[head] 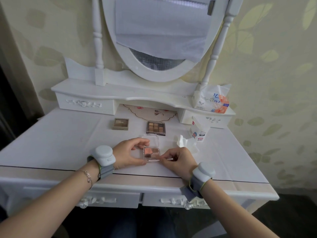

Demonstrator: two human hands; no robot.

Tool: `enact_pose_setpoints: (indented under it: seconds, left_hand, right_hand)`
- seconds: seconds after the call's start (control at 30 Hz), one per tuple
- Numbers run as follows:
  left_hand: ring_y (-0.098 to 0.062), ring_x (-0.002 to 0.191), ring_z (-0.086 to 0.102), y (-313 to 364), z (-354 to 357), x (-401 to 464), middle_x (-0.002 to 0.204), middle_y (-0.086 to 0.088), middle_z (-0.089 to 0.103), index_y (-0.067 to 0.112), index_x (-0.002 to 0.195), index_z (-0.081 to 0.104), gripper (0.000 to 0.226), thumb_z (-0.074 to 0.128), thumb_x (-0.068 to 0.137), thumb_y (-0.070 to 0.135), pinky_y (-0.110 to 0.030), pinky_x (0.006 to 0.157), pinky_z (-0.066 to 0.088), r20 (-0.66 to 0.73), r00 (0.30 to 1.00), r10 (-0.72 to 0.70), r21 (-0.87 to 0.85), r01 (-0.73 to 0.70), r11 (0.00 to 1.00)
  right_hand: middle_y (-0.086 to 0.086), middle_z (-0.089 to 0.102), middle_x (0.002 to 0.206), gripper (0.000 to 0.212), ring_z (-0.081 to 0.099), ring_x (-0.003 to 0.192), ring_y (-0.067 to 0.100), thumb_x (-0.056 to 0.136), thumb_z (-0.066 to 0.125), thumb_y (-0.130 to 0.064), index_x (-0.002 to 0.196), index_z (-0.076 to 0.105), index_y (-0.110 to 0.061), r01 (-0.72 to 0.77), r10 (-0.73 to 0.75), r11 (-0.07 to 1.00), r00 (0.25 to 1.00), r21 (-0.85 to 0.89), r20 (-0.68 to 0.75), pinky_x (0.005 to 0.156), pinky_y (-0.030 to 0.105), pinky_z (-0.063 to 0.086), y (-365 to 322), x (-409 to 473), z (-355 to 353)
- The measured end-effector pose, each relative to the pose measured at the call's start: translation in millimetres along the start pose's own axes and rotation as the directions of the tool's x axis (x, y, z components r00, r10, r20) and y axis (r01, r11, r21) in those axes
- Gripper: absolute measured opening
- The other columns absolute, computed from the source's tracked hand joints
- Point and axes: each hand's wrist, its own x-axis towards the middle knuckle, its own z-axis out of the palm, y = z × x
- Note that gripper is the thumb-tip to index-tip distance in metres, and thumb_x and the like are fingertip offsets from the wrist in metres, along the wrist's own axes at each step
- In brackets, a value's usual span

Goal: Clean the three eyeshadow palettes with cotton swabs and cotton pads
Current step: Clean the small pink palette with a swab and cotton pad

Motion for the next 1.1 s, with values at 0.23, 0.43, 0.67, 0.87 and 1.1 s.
enact_pose_setpoints:
  seconds: [0.23, 0.43, 0.67, 0.87, 1.1]
  left_hand:
    - [0.015, 0.103, 0.050, 2.0, -1.1, -0.6, 0.113, 0.027, 0.054, 0.038, 0.118, 0.045, 0.066, 0.079, 0.063, 0.029, 0.000, 0.085, 0.032, 0.021, 1.000, -0.009, -0.007, 0.009, 1.000]
    - [0.008, 0.108, 0.051, 1.8, -0.2, -0.7, 0.114, 0.024, 0.055, 0.036, 0.120, 0.045, 0.066, 0.081, 0.066, 0.024, -0.001, 0.086, 0.033, 0.014, 1.000, -0.003, -0.012, 0.003, 1.000]
    - [0.015, 0.102, 0.050, 7.0, -0.3, -2.1, 0.111, 0.029, 0.054, 0.038, 0.118, 0.044, 0.073, 0.072, 0.051, 0.048, 0.000, 0.085, 0.033, 0.015, 1.000, 0.004, -0.021, -0.004, 1.000]
    - [0.018, 0.101, 0.049, 1.2, 0.0, -0.5, 0.111, 0.028, 0.053, 0.036, 0.119, 0.045, 0.065, 0.080, 0.069, 0.016, 0.001, 0.084, 0.032, 0.006, 1.000, 0.003, -0.001, -0.003, 1.000]
    - [0.019, 0.101, 0.049, -1.9, -0.1, 1.0, 0.112, 0.027, 0.053, 0.034, 0.122, 0.045, 0.066, 0.080, 0.070, 0.015, 0.002, 0.084, 0.031, 0.006, 1.000, 0.004, 0.019, -0.004, 1.000]
  right_hand:
    - [0.005, 0.063, 0.066, 0.017, 0.049, 0.063, 0.013, 0.080, 0.069, -0.009, 0.067, 0.073, -0.020, -0.085, 0.086, 0.981, 0.996, 0.177, -0.002, 0.062, 0.025, 0.041, -1.5, 0.6, -5.8]
    - [-0.001, 0.065, 0.065, 0.021, 0.051, 0.060, 0.005, 0.079, 0.068, -0.006, 0.065, 0.071, -0.022, -0.070, 0.072, 0.990, 0.997, 0.122, -0.011, 0.059, 0.019, 0.043, -3.5, -1.2, -4.2]
    - [0.014, 0.067, 0.069, 0.022, 0.049, 0.061, 0.010, 0.078, 0.069, -0.009, 0.062, 0.069, -0.025, -0.055, 0.057, 0.994, 0.998, 0.094, -0.021, 0.059, 0.023, 0.042, -1.9, 0.3, -2.5]
    - [-0.012, 0.065, 0.058, 0.025, 0.053, 0.057, 0.001, 0.078, 0.069, -0.008, 0.061, 0.068, -0.026, -0.035, 0.034, 0.998, 0.999, 0.058, 0.024, 0.058, 0.015, 0.044, -4.8, -0.6, -0.2]
    - [-0.018, 0.062, 0.054, 0.009, 0.048, 0.050, -0.003, 0.080, 0.068, -0.007, 0.075, 0.074, -0.011, -0.008, 0.006, 1.000, 0.998, 0.028, 0.063, 0.054, 0.011, 0.040, -5.0, 4.5, 1.6]
